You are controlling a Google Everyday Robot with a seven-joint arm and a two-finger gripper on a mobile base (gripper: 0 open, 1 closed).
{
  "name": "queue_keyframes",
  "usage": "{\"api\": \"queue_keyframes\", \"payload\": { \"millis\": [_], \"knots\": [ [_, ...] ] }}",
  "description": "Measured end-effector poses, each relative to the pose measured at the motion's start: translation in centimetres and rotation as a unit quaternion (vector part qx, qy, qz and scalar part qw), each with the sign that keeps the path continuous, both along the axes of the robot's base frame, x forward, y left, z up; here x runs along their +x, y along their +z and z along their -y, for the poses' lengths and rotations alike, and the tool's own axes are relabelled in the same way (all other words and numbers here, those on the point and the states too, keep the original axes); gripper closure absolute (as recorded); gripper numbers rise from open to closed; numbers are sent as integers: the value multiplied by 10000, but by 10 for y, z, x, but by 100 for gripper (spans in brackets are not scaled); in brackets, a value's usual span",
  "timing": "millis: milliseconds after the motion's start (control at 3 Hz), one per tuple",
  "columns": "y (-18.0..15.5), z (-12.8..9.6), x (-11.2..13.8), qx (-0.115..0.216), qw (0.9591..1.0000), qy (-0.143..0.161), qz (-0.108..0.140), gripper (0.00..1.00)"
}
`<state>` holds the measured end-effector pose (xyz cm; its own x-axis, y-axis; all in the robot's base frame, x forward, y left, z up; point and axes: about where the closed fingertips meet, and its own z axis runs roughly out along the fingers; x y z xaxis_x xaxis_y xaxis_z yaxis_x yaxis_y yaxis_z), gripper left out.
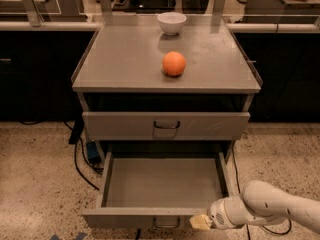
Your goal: Close middle drawer
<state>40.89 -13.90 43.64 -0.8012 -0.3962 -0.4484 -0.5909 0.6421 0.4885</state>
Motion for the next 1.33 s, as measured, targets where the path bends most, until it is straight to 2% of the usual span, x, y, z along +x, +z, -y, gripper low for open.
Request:
{"api": "queue_keyframes", "payload": {
  "millis": [333,667,1333],
  "knots": [
    [-2,8,14,-53,9998,-186,81,100],
    [7,30,56,-236,9958,-774,437,100],
    [-2,23,69,-296,9952,-840,416,100]
  ]
}}
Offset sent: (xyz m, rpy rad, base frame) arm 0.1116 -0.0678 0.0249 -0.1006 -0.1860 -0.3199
